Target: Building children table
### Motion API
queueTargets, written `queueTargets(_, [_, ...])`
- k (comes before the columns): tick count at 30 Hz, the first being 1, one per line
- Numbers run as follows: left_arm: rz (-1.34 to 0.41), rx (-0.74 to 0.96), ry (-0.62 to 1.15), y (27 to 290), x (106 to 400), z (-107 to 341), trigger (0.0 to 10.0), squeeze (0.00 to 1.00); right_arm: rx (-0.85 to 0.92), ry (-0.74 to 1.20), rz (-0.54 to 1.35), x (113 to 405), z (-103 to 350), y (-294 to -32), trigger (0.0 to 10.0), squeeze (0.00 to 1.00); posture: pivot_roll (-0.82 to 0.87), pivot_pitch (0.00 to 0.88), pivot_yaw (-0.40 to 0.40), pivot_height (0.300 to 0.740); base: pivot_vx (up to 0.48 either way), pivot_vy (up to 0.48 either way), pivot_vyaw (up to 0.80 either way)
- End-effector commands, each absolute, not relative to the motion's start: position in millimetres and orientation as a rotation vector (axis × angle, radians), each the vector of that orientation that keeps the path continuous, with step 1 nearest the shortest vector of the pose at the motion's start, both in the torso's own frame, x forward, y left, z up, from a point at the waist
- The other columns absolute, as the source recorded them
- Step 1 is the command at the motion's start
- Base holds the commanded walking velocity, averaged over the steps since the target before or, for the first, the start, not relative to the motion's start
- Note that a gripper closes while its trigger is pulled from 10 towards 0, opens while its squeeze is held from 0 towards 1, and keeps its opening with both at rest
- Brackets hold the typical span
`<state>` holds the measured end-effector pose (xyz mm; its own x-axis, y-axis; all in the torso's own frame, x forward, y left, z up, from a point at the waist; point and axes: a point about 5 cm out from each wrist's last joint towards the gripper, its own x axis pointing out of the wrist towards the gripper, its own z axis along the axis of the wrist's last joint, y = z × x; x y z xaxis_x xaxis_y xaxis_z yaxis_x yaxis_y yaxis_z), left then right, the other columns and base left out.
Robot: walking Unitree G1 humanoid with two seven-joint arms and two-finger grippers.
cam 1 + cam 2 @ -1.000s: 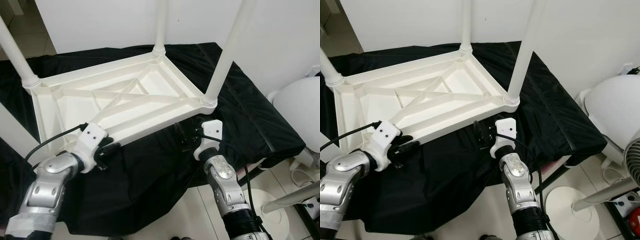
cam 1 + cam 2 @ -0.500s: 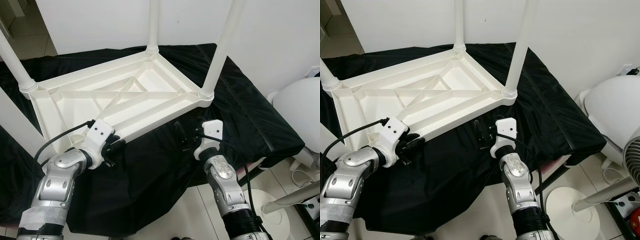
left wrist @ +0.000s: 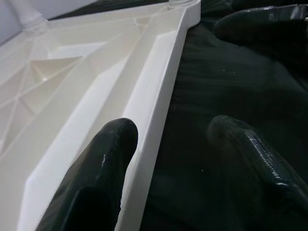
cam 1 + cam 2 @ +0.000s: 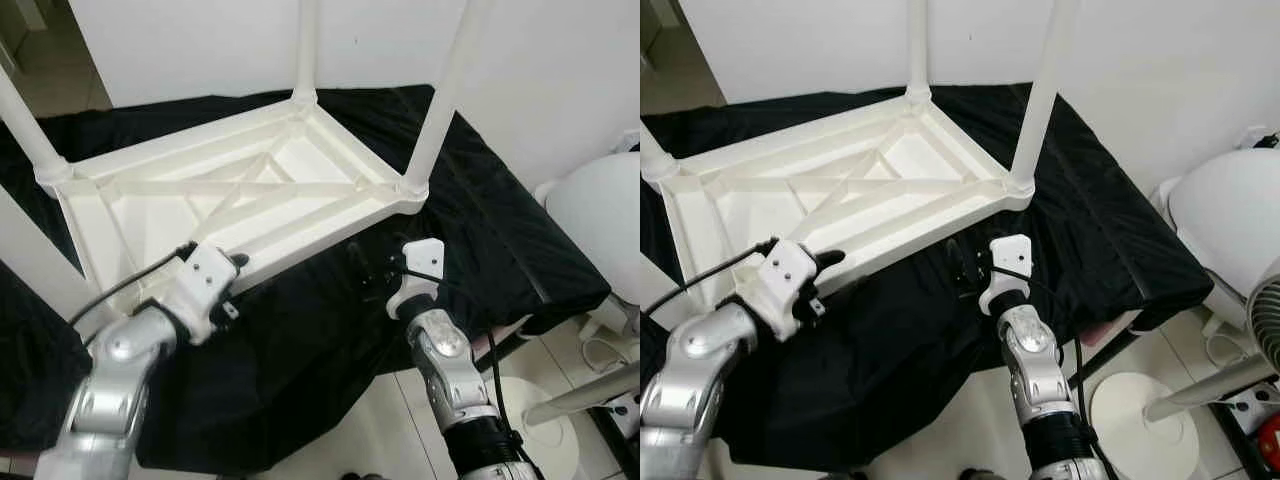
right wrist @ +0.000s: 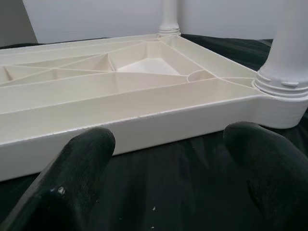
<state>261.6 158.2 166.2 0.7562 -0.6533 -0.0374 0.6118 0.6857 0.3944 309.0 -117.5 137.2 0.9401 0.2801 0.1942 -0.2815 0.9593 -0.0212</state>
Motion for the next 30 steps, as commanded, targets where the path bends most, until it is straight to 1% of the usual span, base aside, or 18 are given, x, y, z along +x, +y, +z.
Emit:
queueTargets(1, [-0.674,0.417,-0.194,163,251,175,10.0,0.00,0.010,-0.194,0.277,310,135,-120,10.0,0.00,0.11,0.113,0.002,0.740,0.000,0.000,0.00])
queueTargets(2, [-0.674,0.417,-0.194,163,251,175,10.0,0.00,0.010,-0.194,0.277,310,135,-120,10.0,0.00,0.11,0.113,0.002,0.740,0.000,0.000,0.00])
queueTargets(5, [-0.700,0.392,-0.198,184,231,180,10.0,0.00,0.013,-0.193,0.283,313,136,-119,10.0,0.00,0.13,0.118,-0.010,0.740,0.000,0.000,0.00])
queueTargets(6, [-0.700,0.392,-0.198,184,231,180,10.0,0.00,0.013,-0.193,0.283,313,136,-119,10.0,0.00,0.13,0.118,-0.010,0.740,0.000,0.000,0.00])
queueTargets(10, [-0.732,0.367,-0.188,209,214,183,10.0,0.00,0.012,-0.193,0.300,316,137,-116,10.0,0.00,0.15,0.120,-0.024,0.740,0.000,0.000,0.00])
queueTargets(11, [-0.732,0.367,-0.188,209,214,183,10.0,0.00,0.012,-0.193,0.300,316,137,-116,10.0,0.00,0.15,0.120,-0.024,0.740,0.000,0.000,0.00])
queueTargets(12, [-0.746,0.390,-0.153,216,206,180,10.0,0.00,0.011,-0.193,0.304,317,137,-116,10.0,0.00,0.16,0.122,-0.030,0.740,0.000,0.000,0.00])
queueTargets(16, [-0.777,0.416,-0.114,224,196,177,10.0,0.00,0.011,-0.193,0.309,318,137,-116,10.0,0.00,0.16,0.123,-0.033,0.740,0.000,0.000,0.00])
queueTargets(18, [-0.770,0.424,-0.093,228,192,176,10.0,0.00,0.009,-0.193,0.311,319,137,-116,10.0,0.00,0.16,0.123,-0.035,0.740,0.000,0.000,0.00])
queueTargets(19, [-0.748,0.421,-0.056,241,179,176,10.0,0.00,0.005,-0.194,0.313,321,138,-117,10.0,0.00,0.17,0.124,-0.047,0.740,0.000,0.000,0.00])
queueTargets(23, [-0.727,0.410,-0.045,249,171,178,10.0,0.00,0.003,-0.196,0.316,323,139,-118,10.0,0.00,0.17,0.123,-0.051,0.740,0.000,0.000,0.00])
queueTargets(24, [-0.692,0.410,-0.039,258,164,182,10.0,0.00,0.001,-0.199,0.322,325,140,-117,10.0,0.00,0.18,0.122,-0.057,0.740,0.000,0.000,0.00])
queueTargets(28, [-0.682,0.402,-0.022,267,158,184,10.0,0.00,-0.001,-0.202,0.328,327,141,-117,10.0,0.00,0.18,0.120,-0.060,0.740,0.000,0.000,0.00])
queueTargets(29, [-0.649,0.403,-0.015,276,154,186,10.0,0.00,-0.002,-0.204,0.333,328,142,-116,10.0,0.00,0.18,0.117,-0.068,0.740,0.000,0.000,0.00])
queueTargets(30, [-0.649,0.403,-0.015,276,154,186,10.0,0.00,-0.002,-0.204,0.333,328,142,-116,10.0,0.00,0.18,0.117,-0.068,0.740,0.000,0.000,0.00])
